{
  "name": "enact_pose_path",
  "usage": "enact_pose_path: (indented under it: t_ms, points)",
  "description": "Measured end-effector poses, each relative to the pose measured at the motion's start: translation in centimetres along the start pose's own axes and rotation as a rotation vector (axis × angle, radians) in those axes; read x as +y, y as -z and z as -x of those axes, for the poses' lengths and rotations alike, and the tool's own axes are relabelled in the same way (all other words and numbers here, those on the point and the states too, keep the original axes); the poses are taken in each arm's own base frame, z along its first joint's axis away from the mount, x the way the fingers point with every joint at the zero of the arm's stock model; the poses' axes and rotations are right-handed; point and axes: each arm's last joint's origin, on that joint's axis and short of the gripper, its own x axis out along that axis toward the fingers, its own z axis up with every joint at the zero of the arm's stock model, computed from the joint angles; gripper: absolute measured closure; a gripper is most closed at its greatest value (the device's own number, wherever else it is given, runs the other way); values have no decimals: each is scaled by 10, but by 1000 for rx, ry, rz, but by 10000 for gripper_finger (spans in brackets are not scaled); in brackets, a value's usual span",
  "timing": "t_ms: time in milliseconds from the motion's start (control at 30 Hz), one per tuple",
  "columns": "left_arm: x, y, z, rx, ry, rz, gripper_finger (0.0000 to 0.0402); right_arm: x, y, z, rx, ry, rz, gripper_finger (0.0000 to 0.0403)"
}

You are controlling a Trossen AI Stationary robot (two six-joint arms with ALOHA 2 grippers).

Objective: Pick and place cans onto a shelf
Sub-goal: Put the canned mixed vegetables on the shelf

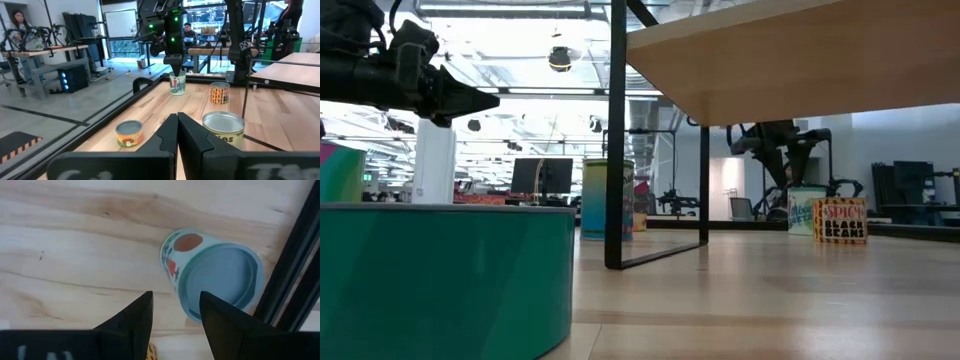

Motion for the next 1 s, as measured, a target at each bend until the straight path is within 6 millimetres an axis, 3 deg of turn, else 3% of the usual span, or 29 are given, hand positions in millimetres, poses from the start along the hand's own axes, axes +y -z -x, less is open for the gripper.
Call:
enact_pose_path:
  t_ms: [167, 467, 867, 1000]
  points:
    - [0, 0, 0, 0, 0, 0, 401, 0, -1, -2, -9, -10, -4, 216]
    - [0, 0, 0, 0, 0, 0, 401, -2, 3, -26, 37, -66, 6, 247]
    - [0, 0, 0, 0, -1, 0, 401, 1, -1, -12, 17, -81, 103, 369]
    - [0, 0, 0, 0, 0, 0, 401, 5, -1, -6, -9, -80, 139, 391]
